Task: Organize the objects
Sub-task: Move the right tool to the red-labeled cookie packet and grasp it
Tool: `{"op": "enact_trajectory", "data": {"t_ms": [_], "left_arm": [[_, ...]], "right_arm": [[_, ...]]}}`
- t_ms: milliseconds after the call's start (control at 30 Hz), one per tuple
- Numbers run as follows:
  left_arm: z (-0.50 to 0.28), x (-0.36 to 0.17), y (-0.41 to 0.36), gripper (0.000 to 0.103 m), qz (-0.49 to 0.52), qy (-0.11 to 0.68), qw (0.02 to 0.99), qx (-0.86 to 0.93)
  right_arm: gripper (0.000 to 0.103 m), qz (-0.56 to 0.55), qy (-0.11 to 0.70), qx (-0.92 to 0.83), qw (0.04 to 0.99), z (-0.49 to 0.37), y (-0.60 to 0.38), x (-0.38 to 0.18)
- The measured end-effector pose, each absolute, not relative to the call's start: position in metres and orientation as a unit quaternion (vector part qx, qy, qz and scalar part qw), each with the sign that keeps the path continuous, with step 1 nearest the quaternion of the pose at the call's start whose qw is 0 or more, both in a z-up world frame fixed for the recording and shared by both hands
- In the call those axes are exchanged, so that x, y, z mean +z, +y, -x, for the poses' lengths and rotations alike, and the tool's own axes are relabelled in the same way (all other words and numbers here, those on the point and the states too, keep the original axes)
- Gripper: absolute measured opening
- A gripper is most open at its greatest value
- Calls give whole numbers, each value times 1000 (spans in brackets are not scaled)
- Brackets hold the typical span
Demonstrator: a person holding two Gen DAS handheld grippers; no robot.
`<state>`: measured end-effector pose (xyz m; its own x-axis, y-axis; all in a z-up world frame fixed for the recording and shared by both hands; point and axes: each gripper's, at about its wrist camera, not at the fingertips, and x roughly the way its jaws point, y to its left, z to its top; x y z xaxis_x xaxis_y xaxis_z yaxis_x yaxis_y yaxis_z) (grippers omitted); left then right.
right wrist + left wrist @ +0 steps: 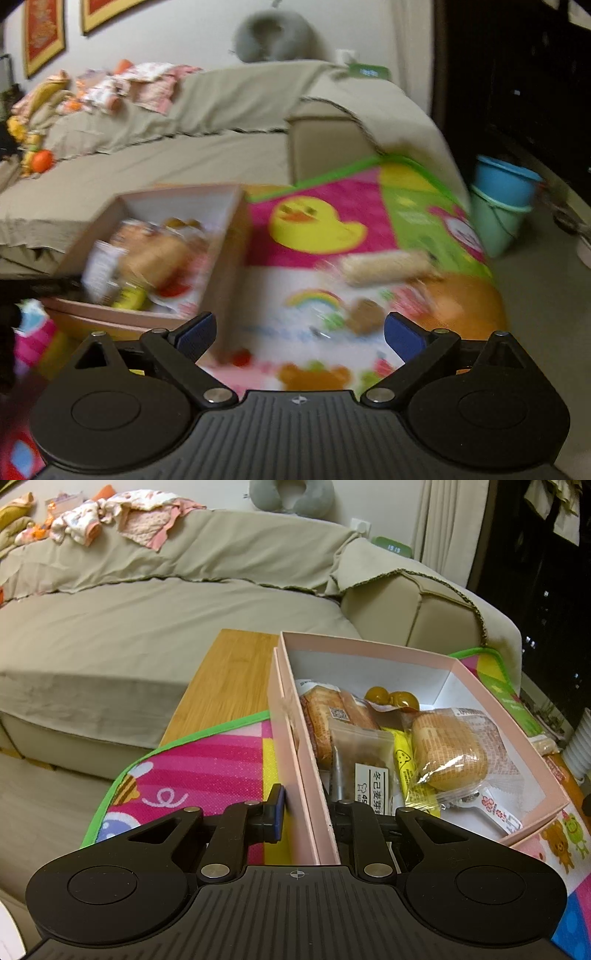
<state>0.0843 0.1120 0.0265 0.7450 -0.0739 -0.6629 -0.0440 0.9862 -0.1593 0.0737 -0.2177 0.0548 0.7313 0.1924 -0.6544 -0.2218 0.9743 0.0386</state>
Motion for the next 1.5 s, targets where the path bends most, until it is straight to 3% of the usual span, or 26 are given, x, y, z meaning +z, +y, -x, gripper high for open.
{"op": "enact_trajectory", "data": {"t_ms": [500, 633, 767, 1000, 1167, 1267, 1400, 1500], "left_arm": [[-84, 26, 111, 19, 78, 359, 930, -7], [-84, 26, 111, 19, 79, 359, 930, -7], [-83, 25, 113, 19, 80, 359, 930, -9], [-83, 25, 112, 19, 80, 359, 930, -9], [-83, 25, 111, 19, 80, 359, 930, -8], [-83, 25, 111, 19, 80, 359, 930, -9], [-83, 25, 111, 19, 80, 359, 930, -8], [-84, 25, 111, 19, 78, 360, 930, -7]], "right_arm": [[98, -82, 357, 25, 930, -138, -249, 30], [88, -112, 359, -21, 926, -167, -259, 33], [83, -87, 342, -12, 936, -163, -252, 36], [83, 74, 355, 1, 932, -136, -225, 10], [83, 73, 355, -24, 932, -121, -247, 8], [83, 48, 364, -33, 929, -117, -264, 9], [84, -77, 392, -9, 917, -121, -293, 7], [84, -84, 382, -9, 920, -128, -288, 6]]}}
